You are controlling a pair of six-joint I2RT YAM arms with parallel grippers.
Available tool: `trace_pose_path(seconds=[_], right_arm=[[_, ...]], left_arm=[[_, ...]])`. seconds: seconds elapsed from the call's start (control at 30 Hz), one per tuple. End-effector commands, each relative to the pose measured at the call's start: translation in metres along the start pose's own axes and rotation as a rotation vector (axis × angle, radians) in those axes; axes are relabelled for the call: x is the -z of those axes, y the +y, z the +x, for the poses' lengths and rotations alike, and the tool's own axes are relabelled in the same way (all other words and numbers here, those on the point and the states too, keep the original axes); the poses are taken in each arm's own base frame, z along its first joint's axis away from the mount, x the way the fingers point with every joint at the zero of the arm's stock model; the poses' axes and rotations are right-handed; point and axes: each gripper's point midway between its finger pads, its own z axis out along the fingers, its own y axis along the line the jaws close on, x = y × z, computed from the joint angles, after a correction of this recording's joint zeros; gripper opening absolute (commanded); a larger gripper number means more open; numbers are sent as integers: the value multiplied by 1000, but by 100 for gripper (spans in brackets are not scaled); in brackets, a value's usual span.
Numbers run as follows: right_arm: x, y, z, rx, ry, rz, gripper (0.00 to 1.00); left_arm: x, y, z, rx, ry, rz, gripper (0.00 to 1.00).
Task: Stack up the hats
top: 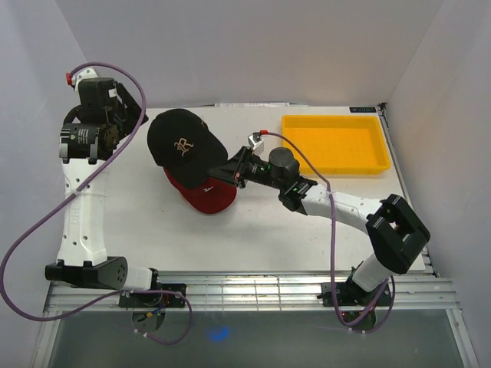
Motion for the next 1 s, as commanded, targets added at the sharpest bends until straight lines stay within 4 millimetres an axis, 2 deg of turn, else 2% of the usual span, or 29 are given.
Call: trace_pose_path(seconds=[0.0, 0.17, 0.33, 0.47, 0.53, 0.73, 0.8, 0.97], right_arm=[[19, 53, -1, 42, -37, -193, 8], [28, 48, 2, 27, -46, -204, 8], [36, 38, 6, 1, -53, -209, 8], [40, 19, 13, -33, -41, -185, 8], [37, 10, 18, -52, -14, -172, 8], [29, -1, 31, -81, 45, -177, 8], [26, 1, 34, -83, 66, -187, 8], [21, -9, 38, -112, 81, -183, 8]], left_arm=[[2, -8, -8, 2, -16, 44, 85], [-5, -13, -2, -23, 6, 70, 84], [-19, -13, 19, -60, 67, 77, 84], [-24, -18, 24, -77, 82, 104, 84], [-26, -21, 25, -85, 92, 113, 84], [-30, -26, 24, -97, 93, 135, 85], [-31, -27, 24, -94, 94, 138, 85], [-29, -34, 24, -94, 101, 170, 84]])
